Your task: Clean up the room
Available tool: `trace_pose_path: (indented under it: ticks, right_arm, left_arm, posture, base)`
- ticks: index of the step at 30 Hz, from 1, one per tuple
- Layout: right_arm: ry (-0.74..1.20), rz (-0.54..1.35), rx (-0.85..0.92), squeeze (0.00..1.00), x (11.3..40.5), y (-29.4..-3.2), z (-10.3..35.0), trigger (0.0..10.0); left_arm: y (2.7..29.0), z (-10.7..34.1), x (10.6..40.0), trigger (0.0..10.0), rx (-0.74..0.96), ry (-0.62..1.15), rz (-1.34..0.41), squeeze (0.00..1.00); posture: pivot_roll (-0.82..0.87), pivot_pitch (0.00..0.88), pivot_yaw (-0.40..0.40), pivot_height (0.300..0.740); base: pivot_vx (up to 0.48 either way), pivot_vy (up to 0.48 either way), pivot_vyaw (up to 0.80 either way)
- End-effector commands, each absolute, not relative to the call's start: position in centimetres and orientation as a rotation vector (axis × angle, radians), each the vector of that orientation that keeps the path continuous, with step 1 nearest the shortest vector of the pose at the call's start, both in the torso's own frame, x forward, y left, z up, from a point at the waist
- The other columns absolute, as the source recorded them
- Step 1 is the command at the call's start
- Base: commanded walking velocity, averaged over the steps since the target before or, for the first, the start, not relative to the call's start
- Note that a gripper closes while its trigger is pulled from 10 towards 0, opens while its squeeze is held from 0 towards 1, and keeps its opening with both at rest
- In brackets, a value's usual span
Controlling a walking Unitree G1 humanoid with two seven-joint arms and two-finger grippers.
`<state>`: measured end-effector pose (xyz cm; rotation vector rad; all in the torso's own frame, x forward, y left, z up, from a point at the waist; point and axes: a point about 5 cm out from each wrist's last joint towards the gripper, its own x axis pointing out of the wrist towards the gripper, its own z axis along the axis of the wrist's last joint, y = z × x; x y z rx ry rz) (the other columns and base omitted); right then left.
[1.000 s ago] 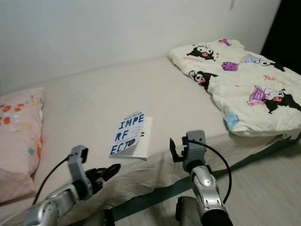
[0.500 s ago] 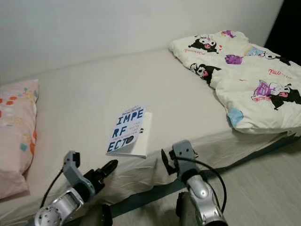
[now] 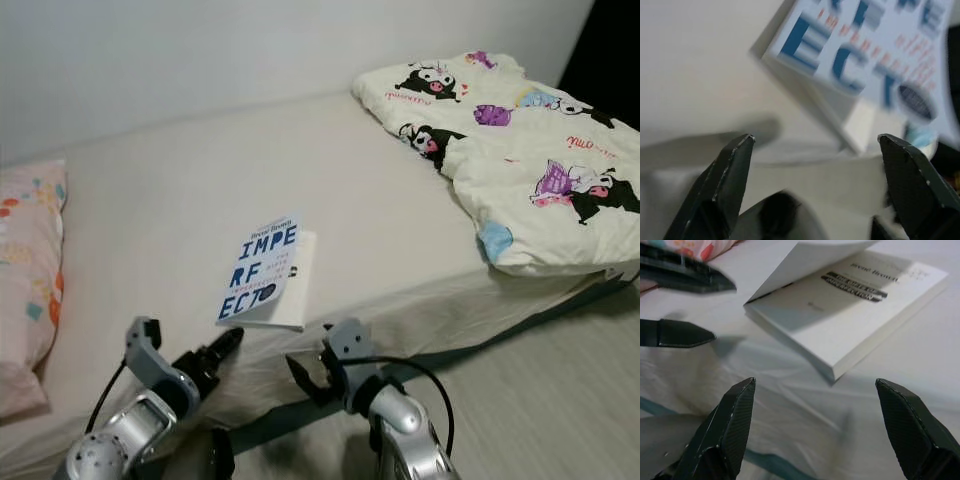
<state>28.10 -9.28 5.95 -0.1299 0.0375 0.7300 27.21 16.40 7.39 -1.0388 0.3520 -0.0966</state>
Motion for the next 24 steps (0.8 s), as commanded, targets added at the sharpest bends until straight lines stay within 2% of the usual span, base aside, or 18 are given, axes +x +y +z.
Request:
trace_pose_path:
  ticks: [1,13,19,23,24]
  right_arm:
    - [0.064,0.731,-0.117,0.00,28.0,-9.2,5.6,10.0]
    - [0.060,0.764,-0.123,0.00,27.7,-9.0,6.0,10.0]
    - [0.047,0.775,-0.129,0.00,27.3,-8.9,6.1,10.0]
    - [0.033,0.772,-0.118,0.00,27.1,-9.0,6.3,10.0]
    - [0.032,0.773,-0.117,0.00,26.9,-9.0,6.2,10.0]
  left_arm:
    - [13.9,6.3,26.8,10.0,-1.141,0.400,-0.109,1.00]
    - [13.0,4.5,27.7,10.0,-1.154,0.473,-0.087,1.00]
    - [13.1,3.9,28.4,10.0,-1.124,0.470,-0.012,1.00]
    - [13.2,4.5,29.1,10.0,-1.199,0.397,0.002,1.00]
    - [13.2,5.1,29.4,10.0,-1.284,0.340,-0.036,1.00]
  posture:
    - [-0.05,0.242,-0.002,0.558]
    - [-0.08,0.277,0.003,0.558]
    - [-0.10,0.284,0.007,0.558]
    - [-0.11,0.289,0.009,0.558]
    - [-0.12,0.287,0.012,0.558]
  base:
    - [0.000,0.000,0.00]
    - [0.000,0.000,0.00]
    - [0.000,0.000,0.00]
    - [0.000,0.000,0.00]
    - [0.000,0.000,0.00]
